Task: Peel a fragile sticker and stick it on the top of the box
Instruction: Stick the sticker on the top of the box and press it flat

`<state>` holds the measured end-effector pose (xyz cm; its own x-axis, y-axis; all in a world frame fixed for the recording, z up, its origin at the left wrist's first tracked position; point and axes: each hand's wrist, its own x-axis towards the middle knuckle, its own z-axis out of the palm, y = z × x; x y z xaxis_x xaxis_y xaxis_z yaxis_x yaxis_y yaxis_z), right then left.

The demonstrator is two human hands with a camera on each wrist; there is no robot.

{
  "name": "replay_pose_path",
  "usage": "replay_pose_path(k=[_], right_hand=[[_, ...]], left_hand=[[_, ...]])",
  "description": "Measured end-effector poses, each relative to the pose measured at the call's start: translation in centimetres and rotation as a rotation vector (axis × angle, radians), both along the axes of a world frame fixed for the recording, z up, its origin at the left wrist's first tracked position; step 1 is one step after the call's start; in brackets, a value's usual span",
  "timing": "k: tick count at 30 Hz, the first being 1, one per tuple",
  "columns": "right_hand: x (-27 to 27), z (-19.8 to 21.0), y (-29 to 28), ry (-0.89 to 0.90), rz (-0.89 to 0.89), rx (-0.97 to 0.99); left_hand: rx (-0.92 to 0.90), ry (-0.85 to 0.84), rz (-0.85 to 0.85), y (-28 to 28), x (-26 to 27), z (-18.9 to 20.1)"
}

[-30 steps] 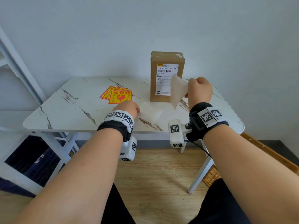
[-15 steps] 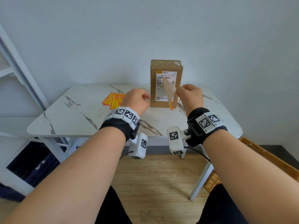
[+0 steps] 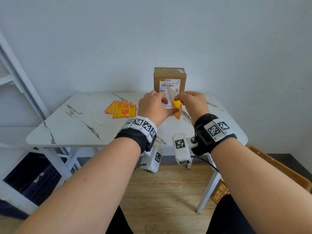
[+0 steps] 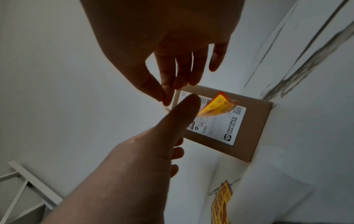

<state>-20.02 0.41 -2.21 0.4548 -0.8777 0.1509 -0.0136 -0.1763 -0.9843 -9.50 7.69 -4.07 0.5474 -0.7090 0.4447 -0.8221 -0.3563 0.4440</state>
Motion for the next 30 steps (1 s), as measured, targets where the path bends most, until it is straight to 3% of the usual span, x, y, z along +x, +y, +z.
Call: replay_pose_path(k=[10, 13, 17, 23, 28, 30], right_hand=[[-0.2, 0.4, 0.4, 0.001, 0.071, 0.005], [-0.6, 0.7, 0.3, -0.023, 0.008, -0.021], [-0.3, 0.2, -0.8, 0.060, -0.130, -0.100], [1.0, -0.5, -1.7, 0.086, -0.159, -0.103], [2.2, -0.3, -2.4, 0.041, -0.160, -0.160], [2.7, 0.1, -3.0, 0.011, -0.175, -0.183]], left_hand=[[-0.027, 0.029, 0.034, 0.3, 1.2, 0.9], [-0.014, 0.075, 0.061, 0.7, 1.9, 1.0], [-0.094, 0.304, 0.047, 0.8, 2.8, 1.5], [-0.212, 0.662, -0.039, 0.3, 2.9, 3.0], [-0.274, 0.834, -0.069, -1.0, 3.9, 3.8], [-0.274, 0.825, -0.090, -1.4, 4.4, 4.5]])
